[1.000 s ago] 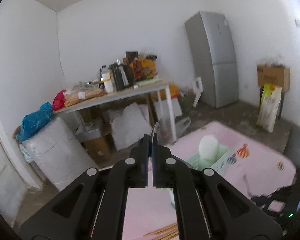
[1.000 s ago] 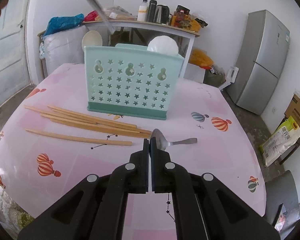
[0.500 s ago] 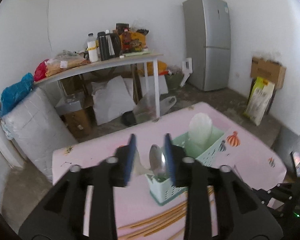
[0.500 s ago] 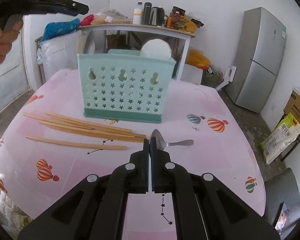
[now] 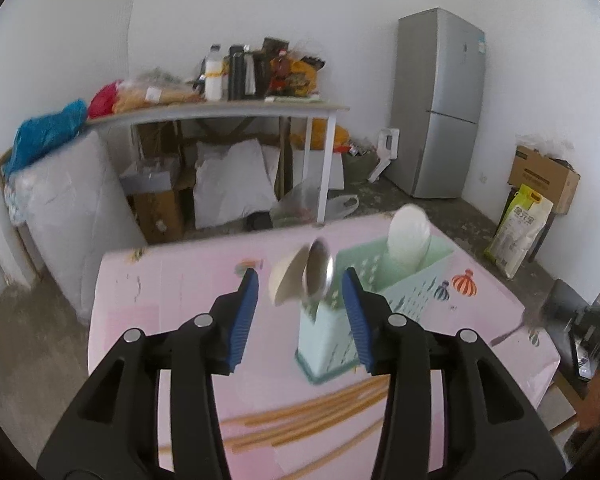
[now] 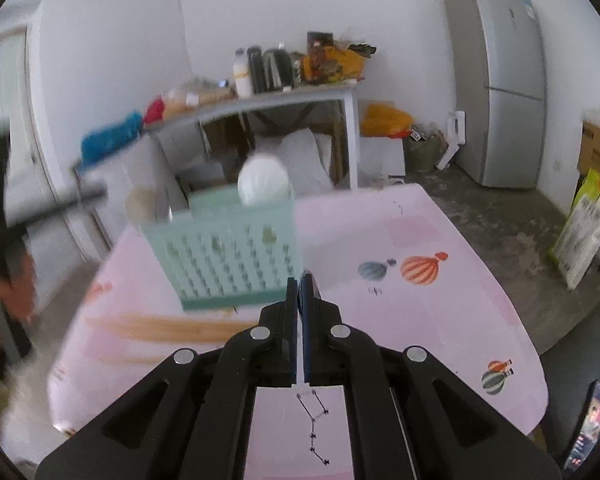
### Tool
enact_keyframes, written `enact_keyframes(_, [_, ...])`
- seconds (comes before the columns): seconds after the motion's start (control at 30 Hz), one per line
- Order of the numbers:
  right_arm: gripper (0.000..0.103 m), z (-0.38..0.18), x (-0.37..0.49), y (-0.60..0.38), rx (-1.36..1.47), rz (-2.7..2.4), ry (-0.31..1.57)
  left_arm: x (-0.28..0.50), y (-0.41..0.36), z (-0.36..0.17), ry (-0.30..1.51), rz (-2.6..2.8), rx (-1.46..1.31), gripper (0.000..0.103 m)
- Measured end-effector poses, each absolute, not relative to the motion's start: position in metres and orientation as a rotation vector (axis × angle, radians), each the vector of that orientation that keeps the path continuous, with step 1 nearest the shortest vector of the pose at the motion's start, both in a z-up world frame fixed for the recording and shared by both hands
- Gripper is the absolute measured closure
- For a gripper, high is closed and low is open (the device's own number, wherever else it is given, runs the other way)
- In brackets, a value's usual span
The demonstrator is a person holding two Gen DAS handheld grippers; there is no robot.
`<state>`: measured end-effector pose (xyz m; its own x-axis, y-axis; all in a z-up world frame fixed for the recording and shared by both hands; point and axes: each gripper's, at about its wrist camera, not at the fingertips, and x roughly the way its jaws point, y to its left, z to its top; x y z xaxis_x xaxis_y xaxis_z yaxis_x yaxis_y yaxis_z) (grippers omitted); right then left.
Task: Organize utensils
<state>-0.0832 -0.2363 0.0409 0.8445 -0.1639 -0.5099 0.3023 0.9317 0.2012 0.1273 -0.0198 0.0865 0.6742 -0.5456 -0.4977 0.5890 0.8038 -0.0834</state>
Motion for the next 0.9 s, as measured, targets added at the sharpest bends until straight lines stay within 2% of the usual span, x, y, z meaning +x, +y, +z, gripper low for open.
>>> enact_keyframes(0.23, [0.101, 0.102, -0.078, -0.277, 0.431, -0.099, 0.345, 0.127, 0.000, 0.066, 0.580, -0.615, 0.035, 0.062])
enact_keyframes(0.5, [0.101, 0.165, -0.027, -0.294, 0.558, 0.171, 0.193, 0.121, -0.002, 0.055, 0.597, -0.601, 0.062, 0.060])
enact_keyframes(0.9, [0.101, 0.120, 0.019, -0.298, 0.695, 0.207, 0.303, 0.113, -0.012, 0.025, 0.644, -0.608, 0.142, 0.058])
